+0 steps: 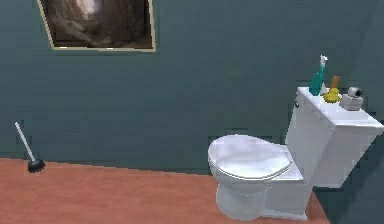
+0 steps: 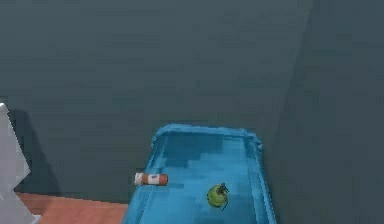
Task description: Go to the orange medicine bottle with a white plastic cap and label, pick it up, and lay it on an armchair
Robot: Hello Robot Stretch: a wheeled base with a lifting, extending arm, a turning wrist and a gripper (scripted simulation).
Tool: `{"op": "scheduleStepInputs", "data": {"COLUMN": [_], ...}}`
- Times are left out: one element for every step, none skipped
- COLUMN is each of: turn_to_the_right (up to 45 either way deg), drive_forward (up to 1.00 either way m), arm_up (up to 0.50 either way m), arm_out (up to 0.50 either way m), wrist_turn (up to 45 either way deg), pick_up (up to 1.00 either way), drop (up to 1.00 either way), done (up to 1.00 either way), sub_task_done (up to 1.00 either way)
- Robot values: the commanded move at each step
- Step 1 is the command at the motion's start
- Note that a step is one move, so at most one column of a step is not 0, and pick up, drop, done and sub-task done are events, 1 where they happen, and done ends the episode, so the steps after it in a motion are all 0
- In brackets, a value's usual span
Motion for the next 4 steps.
{"op": "scheduleStepInputs", "data": {"turn_to_the_right": [0.0,0.0,0.0,0.0], "drive_forward": [0.00,0.00,0.00,0.00], "arm_up": [0.50,0.38,0.00,0.00], "arm_out": [0.00,0.00,0.14,0.00], "wrist_turn": [0.0,0.0,0.0,45.0], "pick_up": [0.00,0.00,0.00,0.00], "drop": [0.00,0.00,0.00,0.00], "done": [0.00,0.00,0.00,0.00], "sub_task_done": [0.00,0.00,0.00,0.00]}}
